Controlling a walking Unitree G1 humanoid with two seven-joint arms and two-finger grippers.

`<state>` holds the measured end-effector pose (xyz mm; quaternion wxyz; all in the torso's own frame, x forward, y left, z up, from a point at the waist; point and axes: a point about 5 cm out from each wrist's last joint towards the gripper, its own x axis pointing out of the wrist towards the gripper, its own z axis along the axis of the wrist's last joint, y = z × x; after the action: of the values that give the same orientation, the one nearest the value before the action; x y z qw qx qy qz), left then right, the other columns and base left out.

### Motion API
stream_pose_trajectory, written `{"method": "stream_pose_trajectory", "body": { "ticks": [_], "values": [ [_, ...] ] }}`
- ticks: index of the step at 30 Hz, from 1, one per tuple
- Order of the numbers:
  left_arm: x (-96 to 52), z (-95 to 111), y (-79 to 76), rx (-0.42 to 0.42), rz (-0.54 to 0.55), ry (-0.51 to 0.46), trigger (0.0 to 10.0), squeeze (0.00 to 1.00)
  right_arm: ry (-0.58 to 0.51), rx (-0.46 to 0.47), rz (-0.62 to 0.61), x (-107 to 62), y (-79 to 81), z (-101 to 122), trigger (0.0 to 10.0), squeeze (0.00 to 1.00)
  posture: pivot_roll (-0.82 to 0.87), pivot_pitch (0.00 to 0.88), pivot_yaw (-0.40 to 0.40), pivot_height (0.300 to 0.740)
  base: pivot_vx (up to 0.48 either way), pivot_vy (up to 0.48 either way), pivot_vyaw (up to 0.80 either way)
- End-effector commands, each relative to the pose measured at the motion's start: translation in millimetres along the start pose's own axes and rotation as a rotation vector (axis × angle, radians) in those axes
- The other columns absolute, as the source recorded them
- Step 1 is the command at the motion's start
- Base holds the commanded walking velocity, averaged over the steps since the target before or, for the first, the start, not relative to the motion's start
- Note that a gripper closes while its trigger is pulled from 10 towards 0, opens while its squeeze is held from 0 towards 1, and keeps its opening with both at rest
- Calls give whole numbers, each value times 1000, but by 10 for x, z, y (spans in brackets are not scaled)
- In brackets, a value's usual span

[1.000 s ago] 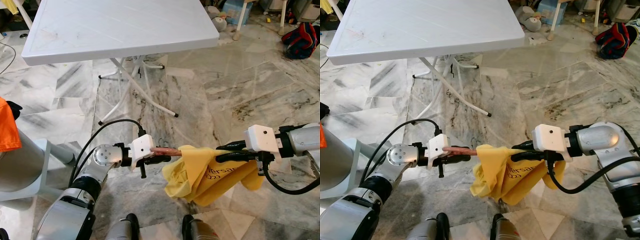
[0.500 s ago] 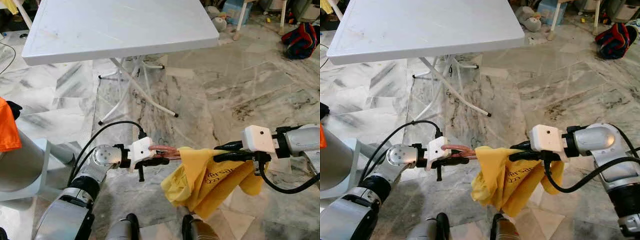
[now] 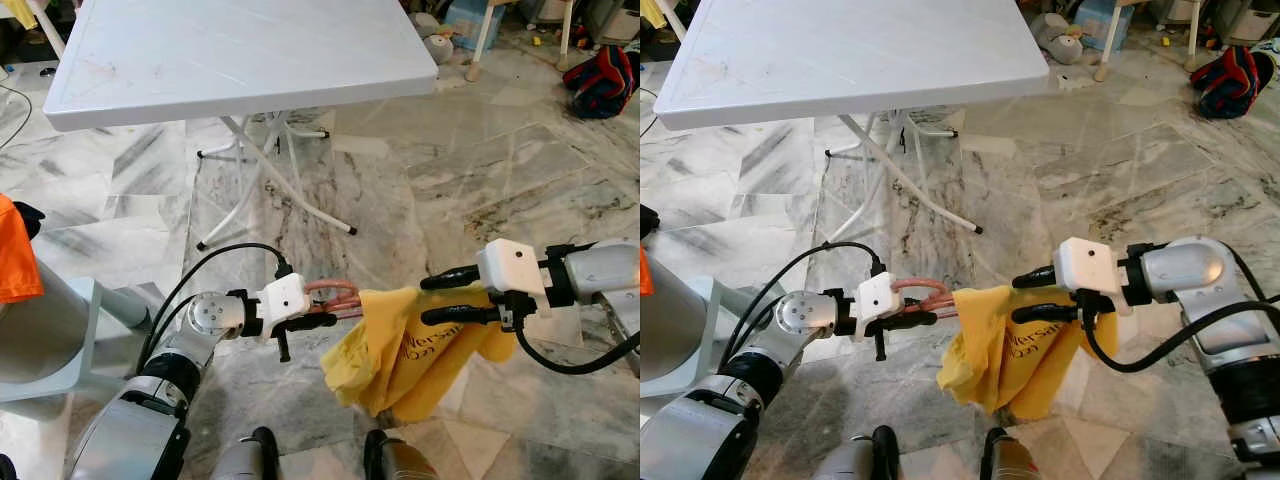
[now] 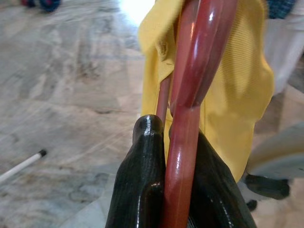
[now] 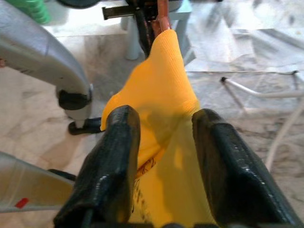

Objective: Hang hanger

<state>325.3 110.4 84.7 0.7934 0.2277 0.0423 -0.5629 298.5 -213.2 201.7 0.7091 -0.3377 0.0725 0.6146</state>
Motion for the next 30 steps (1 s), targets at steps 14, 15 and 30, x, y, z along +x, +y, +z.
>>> {"method": "stream_pose_trajectory", "body": {
  "ticks": [14, 15, 30],
  "values": [
    [-122, -104, 25, -49, 131, -8, 0, 0, -10, -28, -120, -160, -145, 58, 10000, 1000, -77, 216, -26, 740, 0, 0, 0],
    [-122, -104, 25, -49, 131, -8, 0, 0, -10, -28, -120, -160, -145, 58, 10000, 1000, -77, 216, -26, 740, 0, 0, 0],
    [-122, -104, 25, -49, 131, -8, 0, 0, -10, -28, -120, -160, -145, 58, 10000, 1000, -77, 216, -26, 740, 0, 0, 0]
  ]
}}
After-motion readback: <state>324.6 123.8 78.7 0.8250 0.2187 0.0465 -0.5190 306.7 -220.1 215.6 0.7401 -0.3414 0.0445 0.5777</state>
